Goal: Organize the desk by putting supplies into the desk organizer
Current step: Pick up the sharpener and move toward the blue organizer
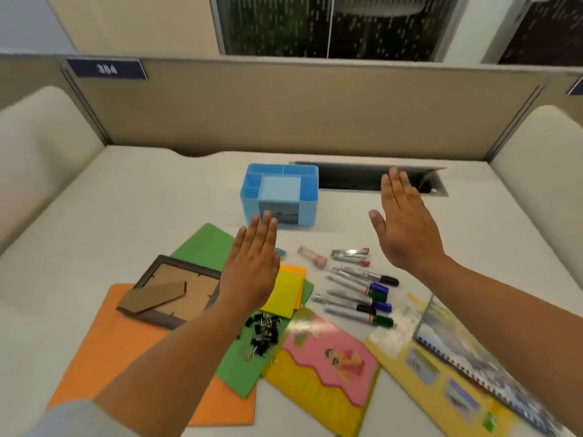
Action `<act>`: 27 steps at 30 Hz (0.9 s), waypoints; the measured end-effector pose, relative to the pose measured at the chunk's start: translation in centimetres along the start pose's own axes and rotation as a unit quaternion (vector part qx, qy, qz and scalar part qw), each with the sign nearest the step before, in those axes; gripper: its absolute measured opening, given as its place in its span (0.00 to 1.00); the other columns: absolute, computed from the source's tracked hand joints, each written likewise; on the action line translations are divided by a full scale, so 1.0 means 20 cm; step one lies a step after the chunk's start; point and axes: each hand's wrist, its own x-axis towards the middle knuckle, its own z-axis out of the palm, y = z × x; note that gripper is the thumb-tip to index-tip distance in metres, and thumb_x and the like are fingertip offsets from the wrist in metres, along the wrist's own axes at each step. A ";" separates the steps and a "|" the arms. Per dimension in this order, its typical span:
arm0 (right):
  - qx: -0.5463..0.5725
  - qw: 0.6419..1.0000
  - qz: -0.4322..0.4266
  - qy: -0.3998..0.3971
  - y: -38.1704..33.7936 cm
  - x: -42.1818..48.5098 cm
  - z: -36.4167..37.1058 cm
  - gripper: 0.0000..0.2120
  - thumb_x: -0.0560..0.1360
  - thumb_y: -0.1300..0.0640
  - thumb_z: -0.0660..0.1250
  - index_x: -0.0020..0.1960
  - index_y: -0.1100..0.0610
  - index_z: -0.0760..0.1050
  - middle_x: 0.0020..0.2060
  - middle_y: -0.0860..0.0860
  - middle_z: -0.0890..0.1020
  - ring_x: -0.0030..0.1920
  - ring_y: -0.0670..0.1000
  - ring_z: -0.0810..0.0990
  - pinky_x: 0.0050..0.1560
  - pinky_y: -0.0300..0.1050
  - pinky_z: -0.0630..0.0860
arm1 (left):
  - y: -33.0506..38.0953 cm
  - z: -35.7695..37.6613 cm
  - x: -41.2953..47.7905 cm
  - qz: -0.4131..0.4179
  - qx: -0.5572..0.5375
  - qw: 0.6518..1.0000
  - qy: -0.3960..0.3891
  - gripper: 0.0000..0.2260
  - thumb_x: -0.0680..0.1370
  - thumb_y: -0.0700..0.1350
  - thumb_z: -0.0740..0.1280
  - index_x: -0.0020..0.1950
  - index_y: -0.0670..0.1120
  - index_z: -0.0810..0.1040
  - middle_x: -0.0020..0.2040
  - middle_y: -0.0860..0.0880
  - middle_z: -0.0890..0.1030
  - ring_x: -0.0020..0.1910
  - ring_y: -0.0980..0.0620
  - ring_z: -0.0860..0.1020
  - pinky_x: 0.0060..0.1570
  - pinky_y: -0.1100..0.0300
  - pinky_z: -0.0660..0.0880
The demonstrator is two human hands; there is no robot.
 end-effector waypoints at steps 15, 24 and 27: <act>0.069 0.987 0.016 -0.146 -0.06 -0.92 0.47 0.35 0.79 0.38 0.47 0.80 0.56 0.44 0.79 0.51 0.46 0.78 0.46 0.41 0.77 0.44 0.43 | 0.09 0.20 -0.68 -0.099 -0.077 0.979 -0.160 0.32 0.81 0.63 0.46 0.79 0.46 0.44 0.80 0.49 0.44 0.78 0.53 0.42 0.76 0.54 0.42; 0.067 0.985 0.051 -0.148 -0.07 -1.03 0.53 0.36 0.79 0.37 0.49 0.79 0.55 0.43 0.79 0.51 0.47 0.79 0.48 0.43 0.77 0.45 0.44 | 0.08 0.24 -0.73 -0.140 -0.123 0.967 -0.173 0.35 0.78 0.67 0.44 0.80 0.48 0.48 0.80 0.52 0.46 0.78 0.57 0.40 0.75 0.60 0.37; 0.075 0.985 0.056 -0.145 -0.07 -1.03 0.52 0.36 0.79 0.37 0.50 0.79 0.54 0.44 0.79 0.50 0.48 0.79 0.48 0.43 0.77 0.44 0.44 | 0.09 0.24 -0.73 -0.148 -0.131 0.966 -0.164 0.36 0.78 0.68 0.44 0.80 0.48 0.50 0.80 0.52 0.50 0.78 0.57 0.42 0.75 0.59 0.40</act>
